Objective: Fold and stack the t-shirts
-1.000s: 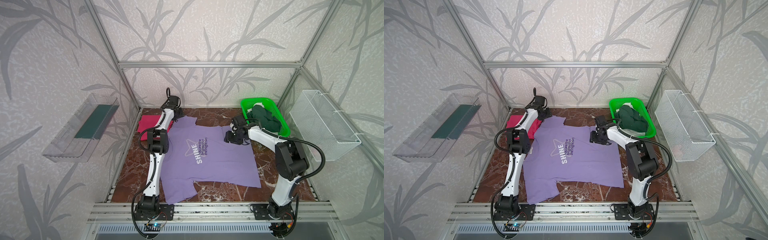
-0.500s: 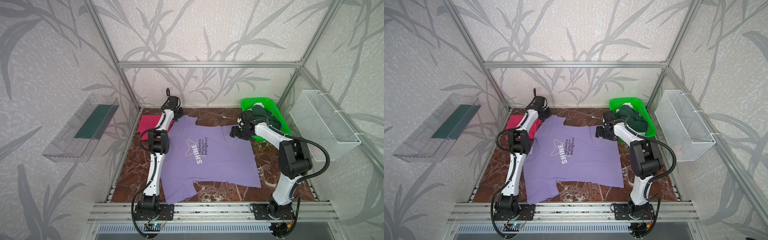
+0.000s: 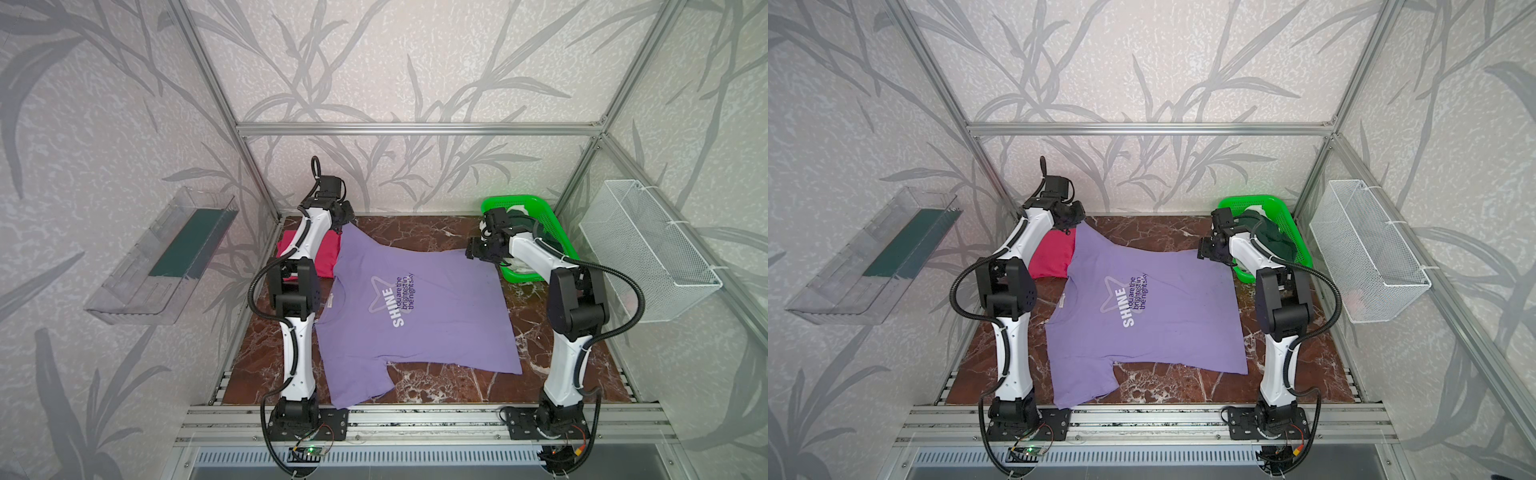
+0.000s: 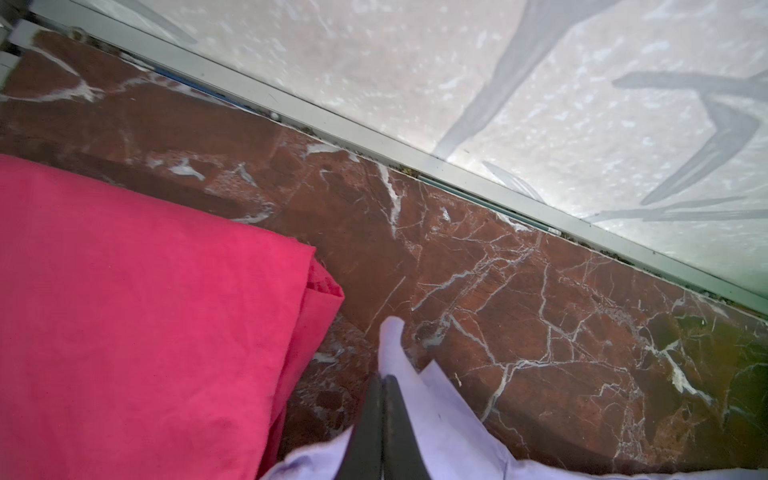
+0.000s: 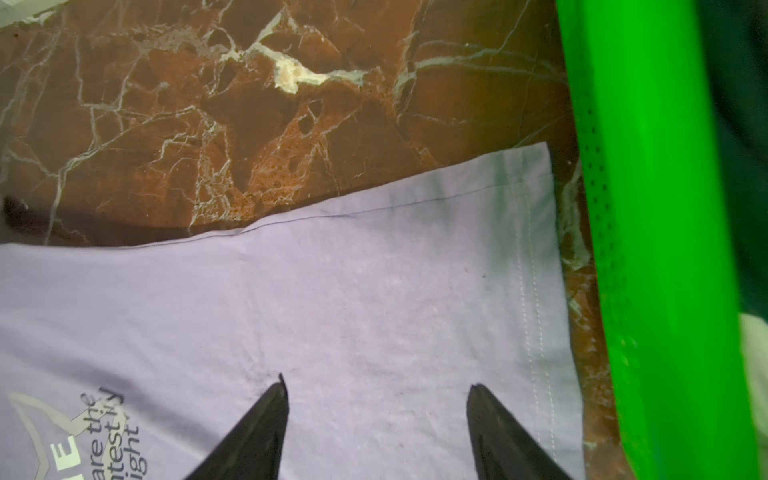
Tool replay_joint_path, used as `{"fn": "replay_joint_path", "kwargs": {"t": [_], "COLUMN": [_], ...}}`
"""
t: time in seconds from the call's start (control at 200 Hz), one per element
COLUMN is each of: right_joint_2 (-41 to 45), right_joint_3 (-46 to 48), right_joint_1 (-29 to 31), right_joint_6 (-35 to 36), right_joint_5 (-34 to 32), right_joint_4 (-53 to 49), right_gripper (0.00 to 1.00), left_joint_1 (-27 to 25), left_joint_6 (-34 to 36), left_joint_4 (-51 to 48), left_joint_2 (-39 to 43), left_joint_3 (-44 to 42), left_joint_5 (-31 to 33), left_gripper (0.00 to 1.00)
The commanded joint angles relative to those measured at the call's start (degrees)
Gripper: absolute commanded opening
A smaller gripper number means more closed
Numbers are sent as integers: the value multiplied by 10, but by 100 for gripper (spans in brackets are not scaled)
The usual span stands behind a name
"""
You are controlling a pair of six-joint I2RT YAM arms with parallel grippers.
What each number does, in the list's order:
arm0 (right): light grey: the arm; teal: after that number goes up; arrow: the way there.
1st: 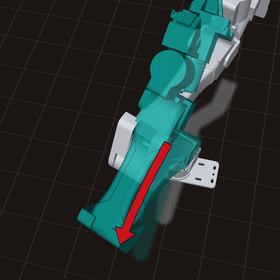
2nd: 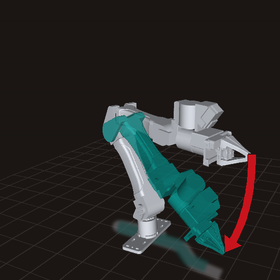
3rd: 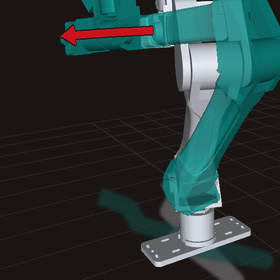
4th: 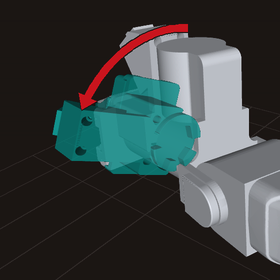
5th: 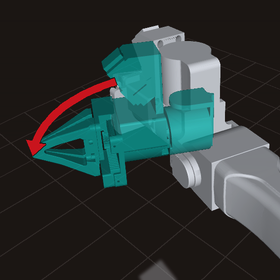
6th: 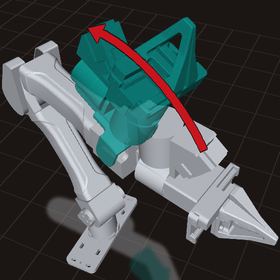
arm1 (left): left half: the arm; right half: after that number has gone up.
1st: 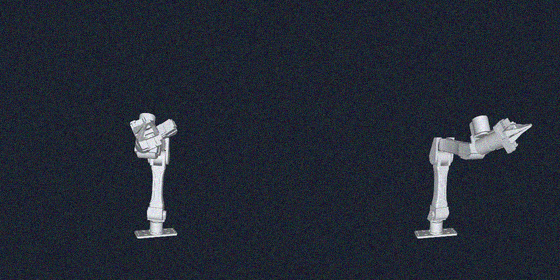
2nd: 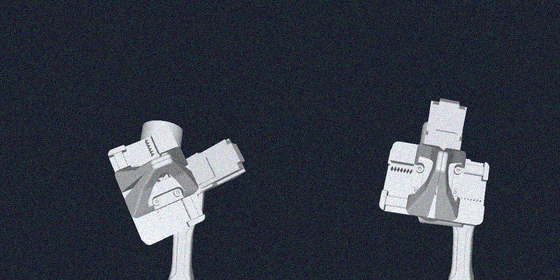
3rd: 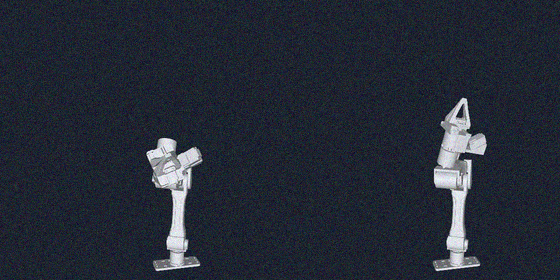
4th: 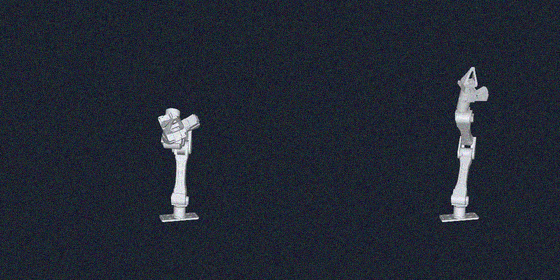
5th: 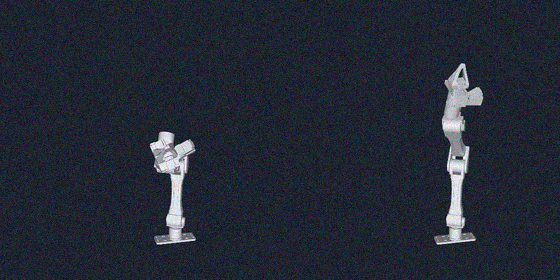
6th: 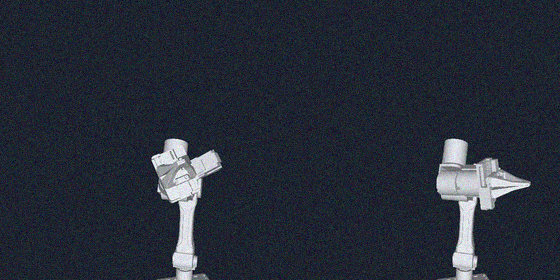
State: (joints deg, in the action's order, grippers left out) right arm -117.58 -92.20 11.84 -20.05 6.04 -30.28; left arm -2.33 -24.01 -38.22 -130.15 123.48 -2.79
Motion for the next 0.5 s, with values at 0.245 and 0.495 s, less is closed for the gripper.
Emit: {"fn": "replay_joint_path", "kwargs": {"t": [0.245, 0.495], "right_joint_2": [-96, -151], "right_joint_3": [-119, -200], "right_joint_1": [-1, 0], "right_joint_6": [-5, 0], "right_joint_5": [-52, -94], "right_joint_4": [-49, -75], "right_gripper": [54, 46], "left_joint_1": [20, 38], "left_joint_6": [-16, -32], "left_joint_4": [12, 32], "left_joint_2": [55, 86], "left_joint_3": [-95, -146], "left_joint_5": [49, 57], "left_gripper": [0, 0]}}
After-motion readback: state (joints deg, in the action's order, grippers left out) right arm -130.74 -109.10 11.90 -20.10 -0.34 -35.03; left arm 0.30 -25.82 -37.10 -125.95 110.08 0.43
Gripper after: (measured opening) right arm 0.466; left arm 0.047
